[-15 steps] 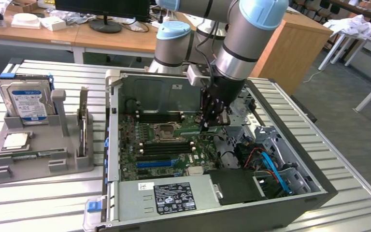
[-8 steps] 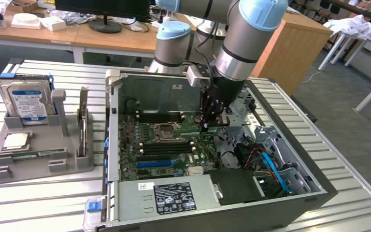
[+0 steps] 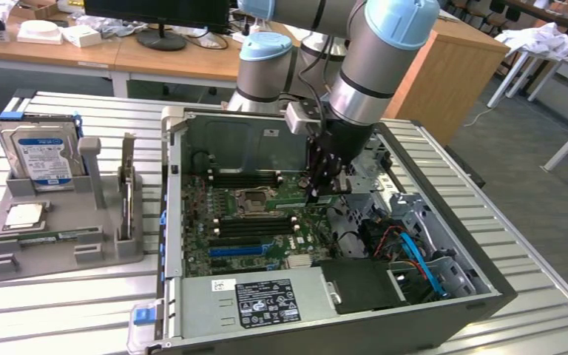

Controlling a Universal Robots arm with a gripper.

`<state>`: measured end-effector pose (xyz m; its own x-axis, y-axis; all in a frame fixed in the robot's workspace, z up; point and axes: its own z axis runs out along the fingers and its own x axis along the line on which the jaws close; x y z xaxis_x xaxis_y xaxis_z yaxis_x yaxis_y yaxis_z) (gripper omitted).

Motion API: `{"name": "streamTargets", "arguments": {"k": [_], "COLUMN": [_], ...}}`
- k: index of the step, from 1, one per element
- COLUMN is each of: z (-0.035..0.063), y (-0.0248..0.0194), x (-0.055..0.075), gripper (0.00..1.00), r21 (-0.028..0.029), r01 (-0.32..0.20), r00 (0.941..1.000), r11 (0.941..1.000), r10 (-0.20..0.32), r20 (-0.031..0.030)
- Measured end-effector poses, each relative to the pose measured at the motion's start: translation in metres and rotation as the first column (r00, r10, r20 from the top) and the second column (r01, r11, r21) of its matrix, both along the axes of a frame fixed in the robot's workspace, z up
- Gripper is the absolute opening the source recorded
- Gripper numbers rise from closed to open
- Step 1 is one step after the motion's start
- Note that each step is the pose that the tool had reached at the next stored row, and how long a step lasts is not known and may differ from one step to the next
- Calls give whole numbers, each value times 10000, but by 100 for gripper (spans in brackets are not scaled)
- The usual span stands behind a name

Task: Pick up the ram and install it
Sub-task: 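Insert the ram into the slot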

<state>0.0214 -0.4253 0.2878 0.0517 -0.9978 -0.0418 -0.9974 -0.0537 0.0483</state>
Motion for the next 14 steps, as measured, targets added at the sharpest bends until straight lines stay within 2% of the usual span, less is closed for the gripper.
{"name": "streamTargets", "arguments": {"k": [14], "z": [-40], "y": [0], "x": [0], "gripper": [12], "r21": [0], "r01": [0], "r00": [10000], "r11": [10000], "r10": [0], "r20": [0]}}
